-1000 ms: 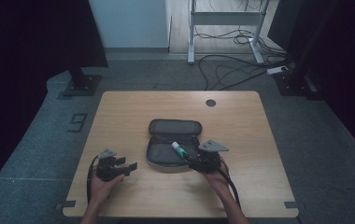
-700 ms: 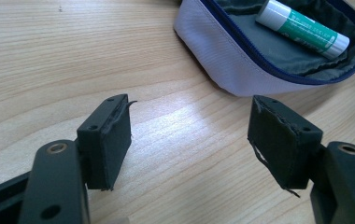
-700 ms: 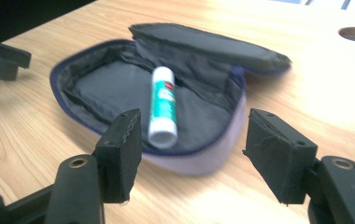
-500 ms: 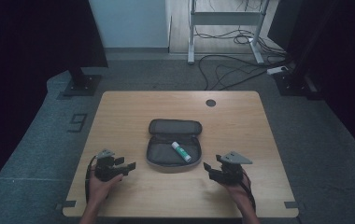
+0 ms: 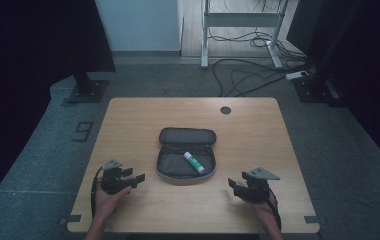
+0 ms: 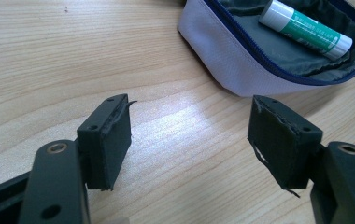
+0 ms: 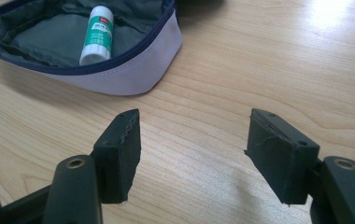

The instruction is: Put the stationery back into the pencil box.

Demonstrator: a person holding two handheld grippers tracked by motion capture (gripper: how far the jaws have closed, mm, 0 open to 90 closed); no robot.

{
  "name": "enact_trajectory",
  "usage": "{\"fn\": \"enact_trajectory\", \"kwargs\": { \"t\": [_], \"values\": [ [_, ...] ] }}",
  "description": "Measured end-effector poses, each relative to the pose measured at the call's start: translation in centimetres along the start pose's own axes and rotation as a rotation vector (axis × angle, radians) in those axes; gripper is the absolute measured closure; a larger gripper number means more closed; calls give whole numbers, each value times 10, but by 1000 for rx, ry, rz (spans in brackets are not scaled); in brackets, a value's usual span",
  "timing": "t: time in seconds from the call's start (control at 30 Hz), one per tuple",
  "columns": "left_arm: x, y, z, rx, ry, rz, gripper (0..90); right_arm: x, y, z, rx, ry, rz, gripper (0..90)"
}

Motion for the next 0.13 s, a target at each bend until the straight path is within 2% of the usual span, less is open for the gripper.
{"fn": "enact_trajectory", "kwargs": {
  "t": [0.13],
  "values": [
    [0,0,0,-1,1,1,305,2,-1,-1,1,11,-7,344]
  ]
}}
Point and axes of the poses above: each handheld gripper's, and its own axes: x roughly forward along the jaws, z roughly out of its top, y roughly to its left, the point moved 2 cm from there along x, roughly forward along the jaws, and after that the axes turned 1 degree about -y, right-handed, at the moved point
